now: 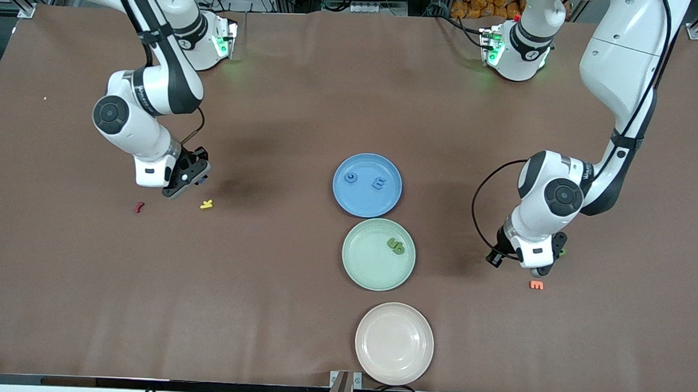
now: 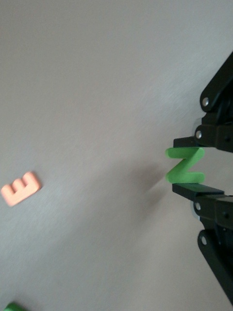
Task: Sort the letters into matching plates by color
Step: 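Grasp and lift the blue a and green N with both grippers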
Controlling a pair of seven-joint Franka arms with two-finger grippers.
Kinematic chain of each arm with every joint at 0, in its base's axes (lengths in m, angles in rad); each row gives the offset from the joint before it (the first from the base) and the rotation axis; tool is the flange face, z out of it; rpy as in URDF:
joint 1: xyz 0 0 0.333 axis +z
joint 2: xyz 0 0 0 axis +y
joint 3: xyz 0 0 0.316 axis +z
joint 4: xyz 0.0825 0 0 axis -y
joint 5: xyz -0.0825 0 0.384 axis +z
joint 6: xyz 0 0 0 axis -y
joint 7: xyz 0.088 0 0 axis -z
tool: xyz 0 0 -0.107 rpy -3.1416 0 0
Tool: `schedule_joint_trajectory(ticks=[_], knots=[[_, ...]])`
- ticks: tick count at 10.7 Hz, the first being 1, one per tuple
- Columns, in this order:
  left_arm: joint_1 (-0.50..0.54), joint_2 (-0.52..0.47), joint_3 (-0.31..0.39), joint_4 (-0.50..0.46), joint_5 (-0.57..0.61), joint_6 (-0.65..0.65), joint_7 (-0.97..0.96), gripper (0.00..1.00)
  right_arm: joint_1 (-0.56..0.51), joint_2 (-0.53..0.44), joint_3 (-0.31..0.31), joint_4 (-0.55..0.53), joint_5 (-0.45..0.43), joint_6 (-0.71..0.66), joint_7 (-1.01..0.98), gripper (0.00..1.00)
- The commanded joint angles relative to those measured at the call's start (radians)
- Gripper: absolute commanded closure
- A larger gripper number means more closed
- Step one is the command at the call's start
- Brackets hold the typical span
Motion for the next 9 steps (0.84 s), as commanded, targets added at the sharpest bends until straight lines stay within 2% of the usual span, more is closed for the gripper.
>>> schedule_joint_trajectory(ticks=[1,3,7,9], knots=[[0.000,-0.016,-0.077,0.034,0.040,-0.025,-0.032,1.00,0.087,-0.006,0.014,0.019,0.017,-0.012,0.205,1.00],[-0.018,0.004,-0.140,0.083,0.032,-0.024,-0.043,1.00,0.149,0.020,0.049,0.054,0.017,-0.009,0.407,1.00],[-0.131,0.055,-0.143,0.183,0.005,-0.019,-0.061,1.00,0.284,0.124,0.067,0.167,0.017,-0.003,0.726,1.00],[-0.156,0.078,-0.143,0.206,0.000,-0.018,-0.087,1.00,0.339,0.149,0.067,0.178,0.017,0.055,0.889,1.00]])
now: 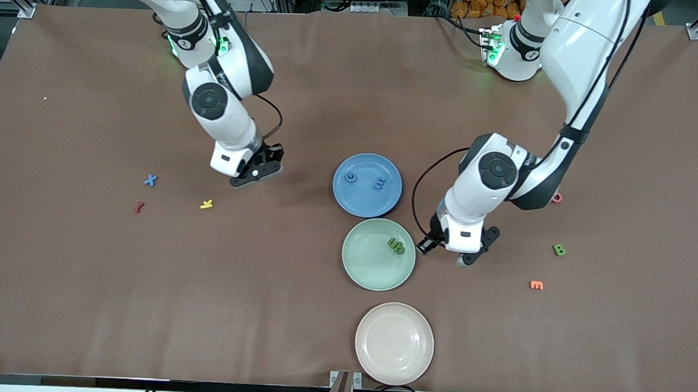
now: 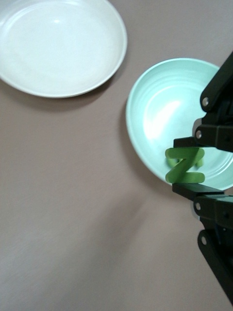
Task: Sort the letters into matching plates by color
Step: 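Carry the a and N to the blue and green plates and release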
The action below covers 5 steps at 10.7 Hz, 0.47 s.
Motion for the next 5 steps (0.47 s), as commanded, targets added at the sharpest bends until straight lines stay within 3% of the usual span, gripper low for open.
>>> schedule_joint_trajectory(ticks=[1,5], knots=[[-0.045,0.049,0.001,0.083,-0.003,-0.015,-0.046,1.00,0.084,0.063,-0.002,0.046,0.012,0.060,0.205,1.00],[-0.104,0.093,0.010,0.146,0.002,-0.015,-0.069,1.00,0.176,0.134,-0.002,0.115,0.015,0.107,0.436,1.00]])
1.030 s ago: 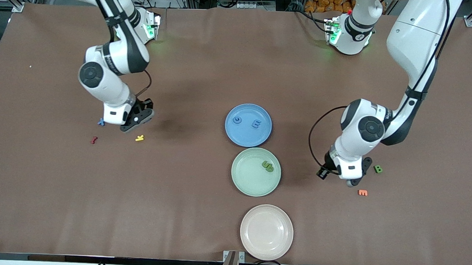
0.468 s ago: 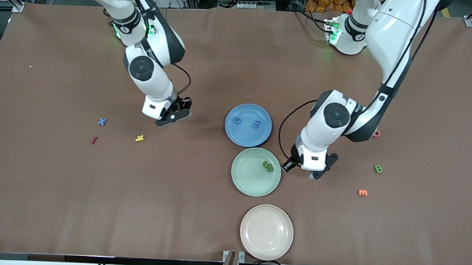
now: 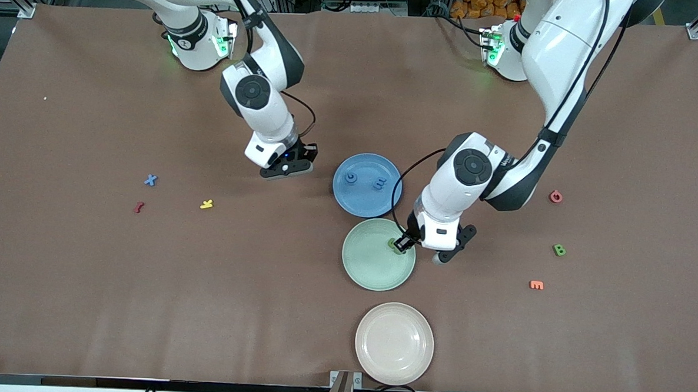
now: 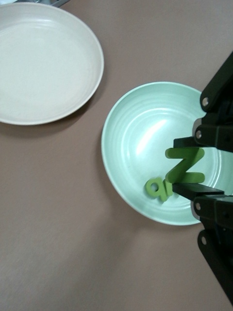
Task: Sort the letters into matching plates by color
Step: 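Carry the a and N to the blue and green plates and release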
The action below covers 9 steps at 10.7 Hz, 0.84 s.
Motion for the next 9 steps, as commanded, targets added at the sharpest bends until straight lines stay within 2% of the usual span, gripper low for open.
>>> schedule_joint_trajectory(ticks=[1,2,3,4,8,9], knots=[[-0.050,0.043,0.012,0.075,0.004,-0.015,-0.025,1.00,0.066,0.077,-0.004,0.104,0.012,0.001,0.191,1.00],[-0.050,0.043,0.012,0.082,0.005,-0.015,-0.024,0.93,0.086,0.097,-0.005,0.133,0.010,0.001,0.254,1.00],[-0.050,0.043,0.015,0.089,0.014,-0.015,-0.010,0.30,0.099,0.111,-0.005,0.154,0.007,0.001,0.302,1.00],[-0.056,0.040,0.030,0.089,0.055,-0.015,-0.011,0.00,0.121,0.122,-0.005,0.168,0.003,0.002,0.345,1.00],[-0.044,0.031,0.051,0.083,0.120,-0.049,-0.005,0.00,0.200,0.236,-0.012,0.298,-0.011,-0.003,0.520,1.00],[-0.029,0.030,0.052,0.082,0.135,-0.076,0.001,0.00,0.212,0.255,-0.016,0.317,-0.037,-0.004,0.555,1.00]])
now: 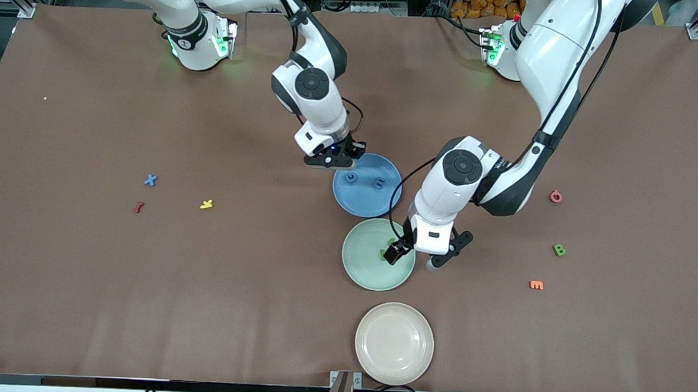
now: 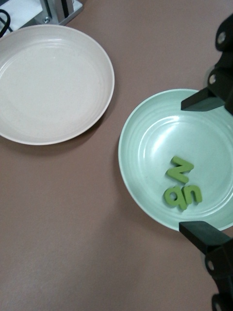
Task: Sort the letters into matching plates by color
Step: 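Carry the a and N to the blue and green plates and release, then move both grippers back toward the remaining letters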
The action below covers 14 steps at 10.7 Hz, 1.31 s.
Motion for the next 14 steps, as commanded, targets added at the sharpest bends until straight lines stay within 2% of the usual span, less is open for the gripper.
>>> schedule_joint_trajectory(ticks=[1,2,3,4,6,8,12,14], knots=[[0.030,0.000,0.009,0.012,0.073,-0.096,0.028,0.00,0.036,0.098,-0.015,0.119,-0.055,-0.010,0.125,1.00],[0.056,0.000,0.009,0.010,0.077,-0.150,0.074,0.00,0.038,0.111,-0.015,0.138,-0.069,-0.016,0.150,1.00],[0.094,-0.005,0.009,0.009,0.077,-0.200,0.143,0.00,0.038,0.111,-0.015,0.139,-0.075,-0.016,0.153,0.87],[0.134,-0.013,0.008,0.008,0.077,-0.246,0.215,0.00,0.038,0.103,-0.015,0.138,-0.078,-0.022,0.158,0.01],[0.203,-0.017,0.007,0.008,0.077,-0.317,0.315,0.00,0.024,0.068,-0.017,0.139,-0.120,-0.122,0.158,0.00],[0.271,-0.017,0.006,0.008,0.077,-0.345,0.369,0.00,0.001,0.039,-0.015,0.138,-0.126,-0.154,0.158,0.00],[0.357,-0.020,0.006,-0.008,0.077,-0.397,0.585,0.00,-0.120,-0.096,-0.006,0.124,-0.124,-0.379,0.142,0.00],[0.410,-0.034,0.006,-0.042,0.077,-0.402,0.694,0.00,-0.188,-0.166,0.002,0.077,-0.123,-0.450,0.091,0.00]])
